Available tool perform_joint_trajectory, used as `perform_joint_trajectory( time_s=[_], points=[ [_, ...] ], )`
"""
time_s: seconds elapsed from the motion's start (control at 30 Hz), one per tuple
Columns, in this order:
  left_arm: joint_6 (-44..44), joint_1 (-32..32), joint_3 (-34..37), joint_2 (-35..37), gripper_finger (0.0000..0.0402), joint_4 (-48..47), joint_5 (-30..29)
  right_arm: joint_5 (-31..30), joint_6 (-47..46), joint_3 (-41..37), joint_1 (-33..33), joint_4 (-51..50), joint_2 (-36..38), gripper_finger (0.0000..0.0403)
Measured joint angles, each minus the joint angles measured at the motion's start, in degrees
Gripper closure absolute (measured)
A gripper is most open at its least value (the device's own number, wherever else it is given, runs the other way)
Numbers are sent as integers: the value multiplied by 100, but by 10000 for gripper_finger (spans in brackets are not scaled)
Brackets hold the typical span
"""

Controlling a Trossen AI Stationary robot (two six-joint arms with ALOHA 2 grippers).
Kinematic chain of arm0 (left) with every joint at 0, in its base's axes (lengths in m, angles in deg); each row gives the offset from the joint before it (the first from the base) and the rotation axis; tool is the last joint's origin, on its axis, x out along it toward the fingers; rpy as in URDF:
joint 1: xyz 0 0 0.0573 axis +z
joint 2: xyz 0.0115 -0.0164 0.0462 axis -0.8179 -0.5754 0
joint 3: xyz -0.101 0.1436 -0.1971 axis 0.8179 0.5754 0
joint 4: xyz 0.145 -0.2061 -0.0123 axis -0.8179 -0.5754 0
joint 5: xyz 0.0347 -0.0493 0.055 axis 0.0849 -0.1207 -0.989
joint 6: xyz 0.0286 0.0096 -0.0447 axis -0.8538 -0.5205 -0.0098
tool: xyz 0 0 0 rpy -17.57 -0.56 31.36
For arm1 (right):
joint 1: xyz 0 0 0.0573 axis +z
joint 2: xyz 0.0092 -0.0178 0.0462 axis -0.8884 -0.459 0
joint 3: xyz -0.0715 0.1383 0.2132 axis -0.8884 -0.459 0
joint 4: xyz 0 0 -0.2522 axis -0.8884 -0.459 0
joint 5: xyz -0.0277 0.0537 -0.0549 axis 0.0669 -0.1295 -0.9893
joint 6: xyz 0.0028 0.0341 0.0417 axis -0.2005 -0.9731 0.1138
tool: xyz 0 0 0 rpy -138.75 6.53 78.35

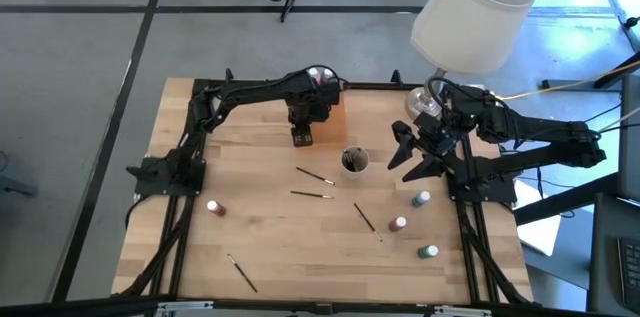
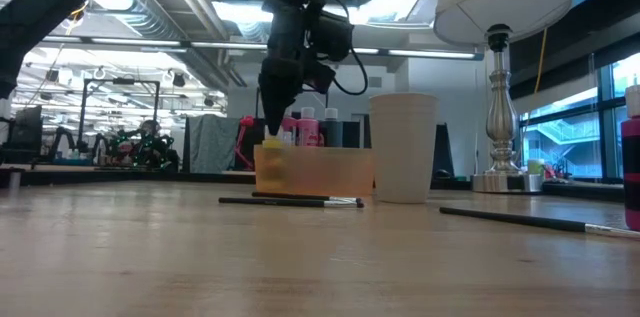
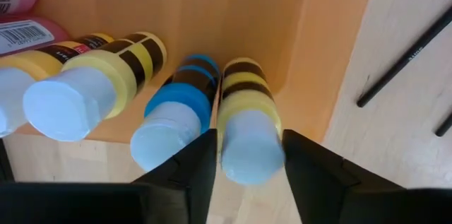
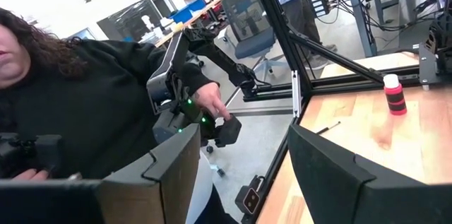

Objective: Pick & Place Paint Supplies
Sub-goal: Put the light yellow paint bottle into the orange bin

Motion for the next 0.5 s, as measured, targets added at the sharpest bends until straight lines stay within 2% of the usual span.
perform_joint_trajectory(
  time_s=[0.3, 0.4, 0.5],
  points=[
    [87, -4, 0, 0, 233, -2, -30, 2, 15, 0, 0, -15, 0, 183],
    [269, -9, -2, 2, 231, -100, -378, 2, 15, 0, 0, -13, 0, 183],
    [265, -1, -7, 3, 228, -471, -439, 0, 15, 0, 0, -11, 0, 183]
  ],
)
